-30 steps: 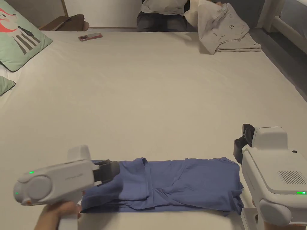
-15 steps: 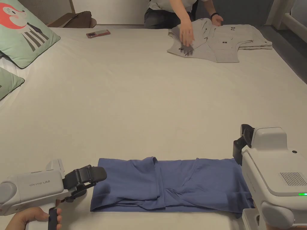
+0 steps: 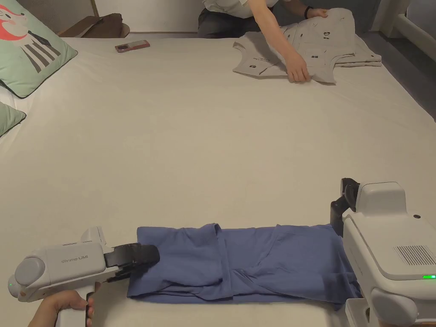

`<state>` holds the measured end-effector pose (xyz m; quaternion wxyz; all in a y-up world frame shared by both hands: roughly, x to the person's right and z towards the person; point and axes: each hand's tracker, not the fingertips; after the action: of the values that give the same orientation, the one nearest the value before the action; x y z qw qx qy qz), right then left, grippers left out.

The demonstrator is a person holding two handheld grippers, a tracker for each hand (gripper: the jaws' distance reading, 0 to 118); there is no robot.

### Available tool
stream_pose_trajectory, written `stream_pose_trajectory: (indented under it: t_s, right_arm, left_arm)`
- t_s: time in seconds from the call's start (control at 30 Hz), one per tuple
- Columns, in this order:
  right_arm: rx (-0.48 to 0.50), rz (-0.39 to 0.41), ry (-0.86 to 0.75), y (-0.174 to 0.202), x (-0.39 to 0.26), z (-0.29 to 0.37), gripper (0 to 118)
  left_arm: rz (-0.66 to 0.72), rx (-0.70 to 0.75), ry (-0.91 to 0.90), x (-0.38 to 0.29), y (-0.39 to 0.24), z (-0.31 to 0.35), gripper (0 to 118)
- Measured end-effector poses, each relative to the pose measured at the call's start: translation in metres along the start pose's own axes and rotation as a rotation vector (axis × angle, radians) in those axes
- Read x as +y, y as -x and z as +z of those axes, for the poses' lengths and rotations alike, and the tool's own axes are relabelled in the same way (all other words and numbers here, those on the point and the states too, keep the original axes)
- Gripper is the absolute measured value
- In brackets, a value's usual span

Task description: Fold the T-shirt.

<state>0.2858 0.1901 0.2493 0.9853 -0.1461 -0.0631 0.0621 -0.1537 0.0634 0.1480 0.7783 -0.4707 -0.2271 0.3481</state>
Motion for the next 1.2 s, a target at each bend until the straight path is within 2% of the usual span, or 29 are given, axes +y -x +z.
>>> stream_pose_trajectory:
  t_s: [0.13,0.3,0.53,0.63,0.8,0.87,1.03,1.2]
  right_arm:
    - [0.001,-0.001,0.002,-0.001,0.000,-0.001,0]
    - [0.007,-0.003,-0.003,-0.001,0.001,-0.001,0]
    - [0.025,-0.010,-0.017,0.002,0.004,0.000,0]
    - [0.036,-0.010,-0.020,0.004,0.005,0.001,0]
    - [0.050,-0.017,-0.022,0.006,0.005,0.003,0]
    - [0.052,-0.013,-0.023,0.005,0.005,0.004,0]
    - [0.050,-0.028,-0.032,-0.002,0.005,0.008,0]
    - [0.038,-0.034,-0.035,-0.014,0.003,0.012,0]
  left_arm:
    - [-0.025,0.016,-0.009,-0.003,-0.007,0.007,10]
    - [-0.135,0.070,-0.006,0.003,-0.020,0.028,9]
    - [-0.135,0.223,-0.086,0.022,-0.007,0.084,9]
    - [-0.198,0.344,-0.094,0.022,-0.026,0.091,9]
    - [-0.265,0.377,-0.088,0.014,-0.090,0.068,9]
    - [-0.353,0.439,-0.082,0.009,-0.120,0.052,9]
    - [-0.408,0.320,-0.028,-0.001,-0.169,0.009,10]
    - [-0.501,0.321,0.061,-0.024,-0.208,-0.049,10]
